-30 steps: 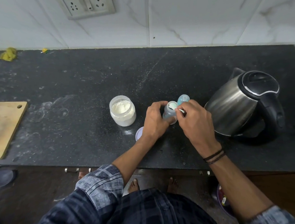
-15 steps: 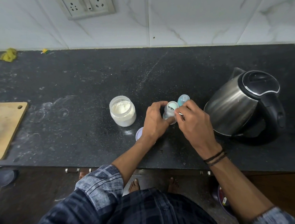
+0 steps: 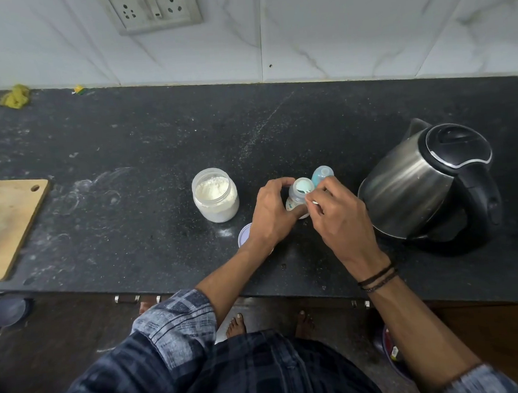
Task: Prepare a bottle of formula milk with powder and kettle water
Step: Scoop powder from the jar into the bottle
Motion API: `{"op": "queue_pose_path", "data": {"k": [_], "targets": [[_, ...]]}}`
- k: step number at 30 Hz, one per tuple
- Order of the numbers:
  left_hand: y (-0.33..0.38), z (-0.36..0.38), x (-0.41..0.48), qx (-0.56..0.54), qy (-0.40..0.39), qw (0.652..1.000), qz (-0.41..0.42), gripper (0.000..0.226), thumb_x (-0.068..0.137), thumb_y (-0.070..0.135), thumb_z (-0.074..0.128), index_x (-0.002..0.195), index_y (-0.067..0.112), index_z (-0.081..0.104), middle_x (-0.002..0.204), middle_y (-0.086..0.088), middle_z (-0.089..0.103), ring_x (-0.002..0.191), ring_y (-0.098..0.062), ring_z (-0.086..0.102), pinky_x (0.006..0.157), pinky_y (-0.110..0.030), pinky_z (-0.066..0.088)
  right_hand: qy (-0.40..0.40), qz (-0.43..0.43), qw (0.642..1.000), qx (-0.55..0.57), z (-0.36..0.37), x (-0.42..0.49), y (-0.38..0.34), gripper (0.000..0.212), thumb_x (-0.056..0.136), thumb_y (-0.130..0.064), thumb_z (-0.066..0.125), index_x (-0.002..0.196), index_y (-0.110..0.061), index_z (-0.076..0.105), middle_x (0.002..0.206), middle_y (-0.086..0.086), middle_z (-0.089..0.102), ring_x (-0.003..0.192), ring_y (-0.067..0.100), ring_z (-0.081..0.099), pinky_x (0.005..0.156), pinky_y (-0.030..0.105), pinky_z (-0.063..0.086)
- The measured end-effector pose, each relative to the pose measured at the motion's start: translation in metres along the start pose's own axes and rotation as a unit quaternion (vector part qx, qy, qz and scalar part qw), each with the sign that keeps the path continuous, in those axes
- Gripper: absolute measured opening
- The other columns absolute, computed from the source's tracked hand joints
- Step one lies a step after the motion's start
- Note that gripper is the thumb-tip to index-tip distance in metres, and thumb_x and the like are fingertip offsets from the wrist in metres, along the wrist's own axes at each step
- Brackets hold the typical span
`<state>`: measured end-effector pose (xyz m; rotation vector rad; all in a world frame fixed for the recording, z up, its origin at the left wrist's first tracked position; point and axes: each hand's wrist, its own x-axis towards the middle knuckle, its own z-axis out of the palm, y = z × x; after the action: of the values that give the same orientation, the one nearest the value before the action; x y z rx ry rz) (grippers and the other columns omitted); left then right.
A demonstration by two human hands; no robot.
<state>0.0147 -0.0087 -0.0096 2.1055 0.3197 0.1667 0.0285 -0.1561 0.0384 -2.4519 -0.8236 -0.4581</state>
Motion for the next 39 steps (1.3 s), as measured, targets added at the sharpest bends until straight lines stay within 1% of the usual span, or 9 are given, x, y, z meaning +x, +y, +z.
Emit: {"op": "queue_pose_path", "data": {"k": [9,13,16,19,23,28,33,36,39], "targets": [[0.001,0.000,0.000,-0.001,-0.002,1.000,-0.003,0.058,0.085,0.029,0.086,0.134,0.013,0.061,0.132,-0.001,0.064,0.123,-0.017,0.056,0.104,-0.031,0.046,0.001,0.000,1.000,0.009,-0.001,0.002,0.001,0.015,0.088,0.008,0.074,0.076,0.002,0.067,0.084,0.015,0.061,0.064,0.024,0.059,0.056,0.031,0.052],[0.000,0.001,0.001,0.008,-0.005,1.000,-0.008,0.057,0.084,0.029,0.087,0.134,0.015,0.061,0.132,0.000,0.063,0.124,-0.016,0.054,0.099,-0.021,0.039,0.025,0.010,0.999,0.017,0.000,0.001,0.002,0.012,0.085,0.008,0.077,0.077,0.003,0.069,0.084,0.014,0.062,0.064,0.024,0.060,0.056,0.028,0.049],[0.000,0.001,0.002,0.007,-0.004,1.000,-0.012,0.057,0.083,0.028,0.088,0.132,0.016,0.062,0.132,0.000,0.063,0.123,-0.014,0.053,0.096,-0.015,0.036,0.037,0.067,0.996,0.046,0.001,0.000,0.003,0.009,0.084,0.004,0.080,0.080,0.001,0.072,0.088,0.011,0.065,0.067,0.022,0.063,0.061,0.020,0.043],[0.001,0.000,0.002,0.001,0.000,1.000,-0.014,0.056,0.080,0.026,0.090,0.128,0.016,0.063,0.129,0.001,0.063,0.113,-0.006,0.050,0.087,0.000,0.033,0.064,0.132,0.983,0.111,0.002,-0.001,0.006,0.005,0.085,-0.001,0.080,0.083,-0.003,0.075,0.089,0.009,0.067,0.068,0.020,0.065,0.062,0.031,0.053],[0.000,-0.001,0.002,-0.001,0.001,1.000,-0.018,0.062,0.078,0.025,0.091,0.132,0.017,0.061,0.131,0.003,0.061,0.117,-0.005,0.048,0.087,0.001,0.031,0.092,0.244,0.939,0.224,0.001,-0.002,0.008,0.006,0.085,-0.007,0.082,0.086,-0.011,0.078,0.085,0.005,0.072,0.062,0.013,0.069,0.060,0.031,0.057],[0.005,-0.008,-0.004,0.002,0.001,1.000,0.000,0.071,0.082,0.018,0.087,0.144,0.015,0.053,0.144,-0.001,0.056,0.134,-0.014,0.047,0.106,-0.019,0.033,0.116,0.399,0.821,0.391,0.004,0.000,0.014,0.006,0.084,-0.011,0.083,0.085,-0.014,0.078,0.064,0.002,0.074,0.055,0.009,0.066,0.054,0.020,0.052],[0.013,-0.031,-0.020,-0.025,0.092,0.994,0.051,0.055,0.085,0.001,0.069,0.137,0.016,0.059,0.133,0.007,0.060,0.128,-0.012,0.052,0.111,-0.025,0.041,0.128,0.414,0.775,0.460,-0.002,-0.001,0.013,0.008,0.086,-0.010,0.083,0.092,-0.008,0.078,0.080,0.003,0.079,0.061,0.009,0.067,0.054,0.019,0.053],[0.012,-0.046,-0.031,-0.056,0.180,0.981,0.052,0.052,0.080,0.005,0.059,0.128,0.023,0.062,0.127,0.013,0.059,0.125,-0.001,0.051,0.110,-0.020,0.039,0.118,0.414,0.754,0.496,-0.007,0.006,0.003,0.005,0.087,-0.009,0.082,0.088,-0.011,0.078,0.082,0.004,0.079,0.062,0.009,0.066,0.052,0.019,0.050],[-0.002,-0.061,-0.044,-0.043,0.293,0.953,0.063,0.048,0.078,0.006,0.062,0.123,0.024,0.060,0.124,0.012,0.056,0.120,0.005,0.043,0.106,-0.027,0.040,0.093,0.380,0.781,0.488,-0.006,0.018,-0.014,0.018,0.086,-0.005,0.080,0.076,-0.020,0.079,0.073,0.009,0.073,0.055,0.009,0.055,0.045,0.019,0.040]]}}
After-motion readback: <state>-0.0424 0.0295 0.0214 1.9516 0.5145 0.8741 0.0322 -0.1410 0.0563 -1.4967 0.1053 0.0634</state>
